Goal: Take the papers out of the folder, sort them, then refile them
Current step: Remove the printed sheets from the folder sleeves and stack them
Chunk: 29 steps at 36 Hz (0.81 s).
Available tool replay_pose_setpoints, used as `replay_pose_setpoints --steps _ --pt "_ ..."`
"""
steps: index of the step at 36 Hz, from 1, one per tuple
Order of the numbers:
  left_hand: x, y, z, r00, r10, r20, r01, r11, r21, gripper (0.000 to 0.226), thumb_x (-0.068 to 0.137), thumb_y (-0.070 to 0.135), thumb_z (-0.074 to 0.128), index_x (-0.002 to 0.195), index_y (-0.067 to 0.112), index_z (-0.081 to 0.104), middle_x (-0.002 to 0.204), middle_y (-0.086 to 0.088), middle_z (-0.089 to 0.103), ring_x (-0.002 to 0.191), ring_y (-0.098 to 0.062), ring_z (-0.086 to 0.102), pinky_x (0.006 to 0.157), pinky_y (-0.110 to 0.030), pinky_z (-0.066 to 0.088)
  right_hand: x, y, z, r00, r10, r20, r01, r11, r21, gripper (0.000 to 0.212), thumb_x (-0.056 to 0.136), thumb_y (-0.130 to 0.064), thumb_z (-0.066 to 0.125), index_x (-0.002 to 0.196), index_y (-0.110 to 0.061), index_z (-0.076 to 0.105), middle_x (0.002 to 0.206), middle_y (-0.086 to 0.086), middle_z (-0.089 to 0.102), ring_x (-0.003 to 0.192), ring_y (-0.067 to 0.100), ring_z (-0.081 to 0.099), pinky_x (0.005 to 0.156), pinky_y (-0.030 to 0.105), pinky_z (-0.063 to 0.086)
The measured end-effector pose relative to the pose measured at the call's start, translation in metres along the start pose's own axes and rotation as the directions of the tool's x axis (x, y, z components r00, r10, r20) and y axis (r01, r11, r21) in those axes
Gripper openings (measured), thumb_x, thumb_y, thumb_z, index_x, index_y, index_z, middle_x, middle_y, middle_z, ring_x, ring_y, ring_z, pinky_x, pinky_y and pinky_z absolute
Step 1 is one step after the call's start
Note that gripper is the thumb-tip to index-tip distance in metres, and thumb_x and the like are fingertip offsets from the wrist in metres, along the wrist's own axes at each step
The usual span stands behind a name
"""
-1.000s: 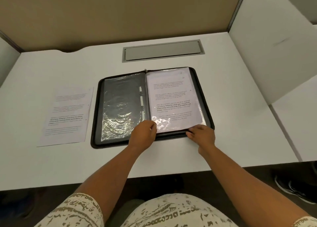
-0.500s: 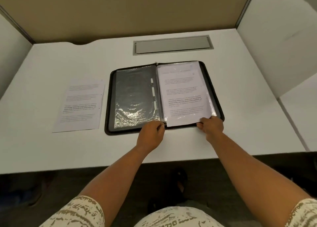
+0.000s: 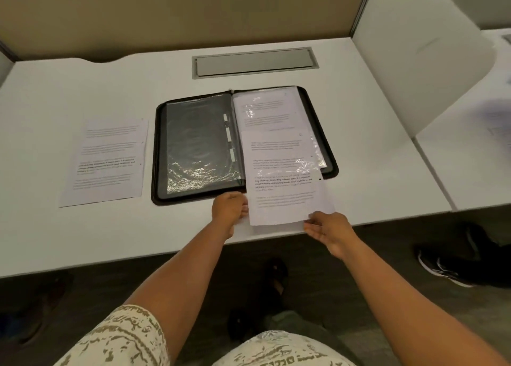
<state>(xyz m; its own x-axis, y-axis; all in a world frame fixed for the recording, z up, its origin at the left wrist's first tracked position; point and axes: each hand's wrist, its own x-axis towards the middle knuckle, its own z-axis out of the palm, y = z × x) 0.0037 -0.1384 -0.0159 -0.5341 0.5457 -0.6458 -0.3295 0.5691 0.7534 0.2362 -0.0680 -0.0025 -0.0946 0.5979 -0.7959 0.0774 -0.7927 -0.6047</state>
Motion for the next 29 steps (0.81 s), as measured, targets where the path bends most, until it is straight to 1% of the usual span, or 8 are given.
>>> replay_pose_setpoints --steps 7,12,14,17,21,24,26,29 --pt "-0.014 -0.014 -0.003 0.999 -0.031 0.040 0.028 0.997 0.077 0.008 0.092 0.012 0.063 0.097 0.010 0.069 0.088 -0.010 0.072 0.076 -0.018 0.067 0.082 -0.033 0.059 0.000 -0.023 -0.023 0.999 0.015 -0.039 -0.008 0.985 0.171 0.025 0.099 -0.020 0.062 0.122 -0.012 0.056 0.118 0.018 0.061 0.109 0.031 0.066 0.098 0.042 0.055" --pt "-0.022 -0.020 0.000 0.999 -0.018 0.050 0.013 0.995 0.099 0.010 0.093 0.009 0.057 0.093 0.009 0.067 0.080 -0.009 0.066 0.068 -0.017 0.059 0.069 -0.027 0.053 0.000 -0.032 -0.022 0.997 -0.052 -0.055 0.056 0.997 0.062 0.029 0.098 -0.010 0.063 0.126 -0.005 0.057 0.113 0.016 0.065 0.097 0.027 0.067 0.077 0.034 0.059" --pt "-0.023 -0.020 0.003 0.999 0.000 0.045 -0.004 0.995 0.099 0.011 0.095 0.014 0.056 0.089 0.011 0.065 0.088 -0.009 0.067 0.075 -0.017 0.060 0.076 -0.028 0.056 -0.004 -0.030 -0.021 0.999 -0.039 -0.027 0.039 0.999 0.011 0.027 0.097 -0.004 0.062 0.124 -0.002 0.058 0.113 0.018 0.066 0.090 0.026 0.067 0.074 0.032 0.060" --pt "-0.026 -0.018 0.006 0.999 0.016 0.036 -0.020 0.992 0.122 0.018 0.100 0.032 0.055 0.100 0.017 0.065 0.104 -0.001 0.066 0.097 -0.018 0.063 0.088 -0.034 0.057 -0.014 -0.024 -0.023 0.999 0.027 0.020 -0.026 1.000 -0.005 0.024 0.096 -0.004 0.062 0.119 -0.002 0.059 0.106 0.018 0.066 0.086 0.024 0.067 0.068 0.030 0.060" --pt "-0.029 -0.019 0.006 0.998 0.023 0.055 -0.029 0.992 0.119 0.027 0.100 0.046 0.054 0.100 0.019 0.062 0.100 0.005 0.061 0.096 -0.015 0.058 0.088 -0.032 0.047 -0.027 -0.010 -0.035 0.991 0.094 0.096 -0.087 0.993 -0.078 0.027 0.095 -0.005 0.062 0.121 -0.004 0.058 0.116 0.020 0.066 0.090 0.025 0.067 0.078 0.032 0.058" --pt "-0.030 -0.023 0.005 0.997 0.021 0.070 -0.027 0.997 0.076 0.017 0.100 0.031 0.059 0.090 0.019 0.065 0.103 -0.002 0.068 0.096 -0.019 0.064 0.085 -0.032 0.054 -0.032 -0.002 -0.046 0.987 0.098 0.130 -0.076 0.983 -0.166 0.031 0.094 -0.006 0.062 0.125 -0.008 0.057 0.120 0.020 0.066 0.099 0.027 0.069 0.084 0.036 0.059" --pt "-0.032 -0.027 0.003 0.995 0.000 0.096 -0.007 0.998 0.064 0.010 0.099 0.022 0.060 0.096 0.015 0.067 0.106 -0.006 0.071 0.097 -0.021 0.067 0.081 -0.031 0.056 -0.032 -0.003 -0.050 0.988 0.073 0.132 -0.048 0.982 -0.183 0.031 0.096 -0.013 0.063 0.126 -0.011 0.057 0.121 0.019 0.066 0.106 0.030 0.068 0.090 0.040 0.058" --pt "-0.036 -0.034 -0.002 0.988 -0.048 0.147 0.041 0.998 0.048 0.012 0.097 0.018 0.062 0.104 0.010 0.068 0.107 -0.008 0.073 0.097 -0.023 0.070 0.087 -0.037 0.058 -0.027 -0.011 -0.052 0.992 0.036 0.120 -0.012 0.981 -0.192 0.036 0.096 -0.023 0.066 0.130 -0.012 0.056 0.123 0.017 0.066 0.113 0.033 0.065 0.097 0.045 0.056"
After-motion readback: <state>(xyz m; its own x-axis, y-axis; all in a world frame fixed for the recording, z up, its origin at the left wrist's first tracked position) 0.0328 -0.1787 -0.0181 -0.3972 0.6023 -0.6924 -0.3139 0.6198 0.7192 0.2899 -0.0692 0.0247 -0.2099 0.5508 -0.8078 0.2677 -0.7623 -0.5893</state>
